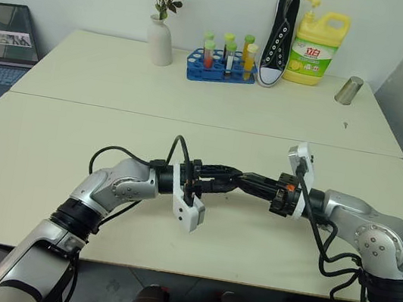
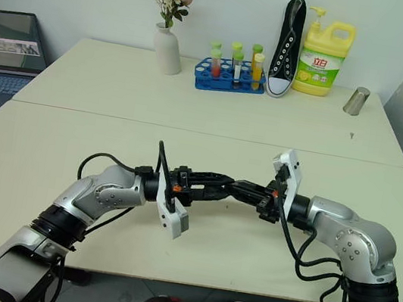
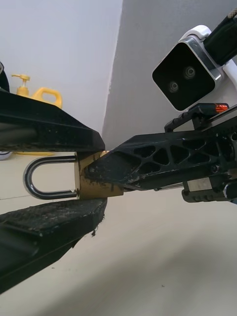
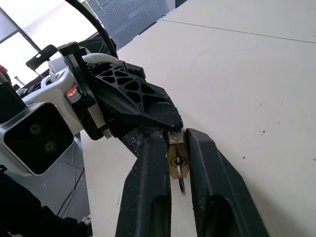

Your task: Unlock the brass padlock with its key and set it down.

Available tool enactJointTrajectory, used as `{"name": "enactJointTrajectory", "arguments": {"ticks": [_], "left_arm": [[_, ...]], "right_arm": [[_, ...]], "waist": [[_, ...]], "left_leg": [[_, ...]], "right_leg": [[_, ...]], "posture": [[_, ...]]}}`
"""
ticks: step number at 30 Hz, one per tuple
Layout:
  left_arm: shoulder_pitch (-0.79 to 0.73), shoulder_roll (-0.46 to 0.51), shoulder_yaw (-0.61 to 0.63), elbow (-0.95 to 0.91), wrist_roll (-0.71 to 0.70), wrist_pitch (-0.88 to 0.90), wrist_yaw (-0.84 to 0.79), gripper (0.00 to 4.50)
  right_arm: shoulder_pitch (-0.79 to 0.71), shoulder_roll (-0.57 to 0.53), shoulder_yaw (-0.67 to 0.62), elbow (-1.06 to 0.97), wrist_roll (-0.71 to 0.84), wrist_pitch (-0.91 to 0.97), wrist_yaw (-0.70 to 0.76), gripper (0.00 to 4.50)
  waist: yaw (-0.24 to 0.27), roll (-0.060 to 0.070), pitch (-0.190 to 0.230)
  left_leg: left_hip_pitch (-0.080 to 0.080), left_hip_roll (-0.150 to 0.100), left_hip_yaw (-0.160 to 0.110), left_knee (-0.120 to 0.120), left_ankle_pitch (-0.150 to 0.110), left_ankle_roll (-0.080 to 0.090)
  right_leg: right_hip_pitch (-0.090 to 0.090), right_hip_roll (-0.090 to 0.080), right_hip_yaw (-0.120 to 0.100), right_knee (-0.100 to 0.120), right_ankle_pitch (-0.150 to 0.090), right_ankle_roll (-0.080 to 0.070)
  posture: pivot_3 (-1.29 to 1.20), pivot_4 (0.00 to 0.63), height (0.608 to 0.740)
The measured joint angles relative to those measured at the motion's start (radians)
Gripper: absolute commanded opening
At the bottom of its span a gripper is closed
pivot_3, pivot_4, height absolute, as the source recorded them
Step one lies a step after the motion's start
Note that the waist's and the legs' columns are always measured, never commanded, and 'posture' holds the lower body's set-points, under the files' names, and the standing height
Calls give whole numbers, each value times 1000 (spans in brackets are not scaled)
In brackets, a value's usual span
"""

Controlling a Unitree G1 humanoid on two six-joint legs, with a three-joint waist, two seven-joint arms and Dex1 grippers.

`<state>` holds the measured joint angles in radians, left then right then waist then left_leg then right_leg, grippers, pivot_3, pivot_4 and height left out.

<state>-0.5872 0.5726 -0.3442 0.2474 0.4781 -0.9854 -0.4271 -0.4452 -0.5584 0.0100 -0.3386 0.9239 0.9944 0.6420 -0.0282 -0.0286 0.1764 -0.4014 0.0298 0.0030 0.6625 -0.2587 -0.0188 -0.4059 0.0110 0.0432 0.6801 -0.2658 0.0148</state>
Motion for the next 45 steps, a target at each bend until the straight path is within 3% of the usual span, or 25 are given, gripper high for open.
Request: {"name": "enactJointTrajectory", "arguments": {"ticks": [12, 13, 20, 24, 28, 33, 37, 45], "left_arm": [[0, 0, -7, 9, -21, -3, -12, 960], [0, 0, -12, 10, -45, 1, -27, 1693], [8, 4, -20, 12, -162, 21, -100, 3900], [47, 18, -43, -29, -297, 25, -163, 3926], [62, 10, -41, -84, -454, 125, -216, 2979], [42, -40, 42, -158, -712, 486, -245, 1327], [-2, -49, 71, -170, -829, 781, -329, 0], [-3, -85, 44, -182, -907, 1050, -556, 0]], "right_arm": [[0, -4, 0, 0, -1, 5, 10, 150], [0, -5, 0, 0, -1, 6, 12, 150], [-14, -7, 1, 21, -2, 10, 38, 150], [-16, -53, -7, 65, -36, -1, 62, 150], [-17, -73, -16, 81, -74, -30, 88, 150], [-14, -117, -16, 72, -134, -92, 138, 150], [-11, -123, -20, 24, -133, -97, 158, 150], [-8, -108, -42, -40, -77, -86, 150, 150]], "waist": [[0, 0, 0], [0, 0, 0], [0, 0, 0], [0, 0, 0], [0, 0, 0], [-1, 0, 0], [-1, 0, 0], [-1, 0, 0]], "left_leg": [[0, 0, 0, 0, 0, 0], [0, 0, 0, 0, 0, 0], [0, 0, 0, 0, 0, 0], [0, 0, 0, 0, 0, 0], [0, 0, 0, 0, 0, 0], [0, 0, -1, 1, 0, 0], [0, 0, 0, 0, 0, 0], [0, 0, 0, 0, 0, 0]], "right_leg": [[0, 0, 0, 0, 0, 0], [0, 0, 0, 0, 0, 0], [0, 0, 0, 0, 0, 0], [0, -1, 0, 0, 0, 0], [0, 0, 0, 0, 0, 0], [0, 1, -1, 0, -3, 5], [0, 2, -2, 0, -3, 5], [0, 2, -1, 0, -3, 5]], "posture": [[0, 150, 740], [0, 150, 740], [0, 150, 740], [0, 150, 740], [0, 150, 740], [0, 150, 740], [0, 150, 740], [0, 150, 740]]}}
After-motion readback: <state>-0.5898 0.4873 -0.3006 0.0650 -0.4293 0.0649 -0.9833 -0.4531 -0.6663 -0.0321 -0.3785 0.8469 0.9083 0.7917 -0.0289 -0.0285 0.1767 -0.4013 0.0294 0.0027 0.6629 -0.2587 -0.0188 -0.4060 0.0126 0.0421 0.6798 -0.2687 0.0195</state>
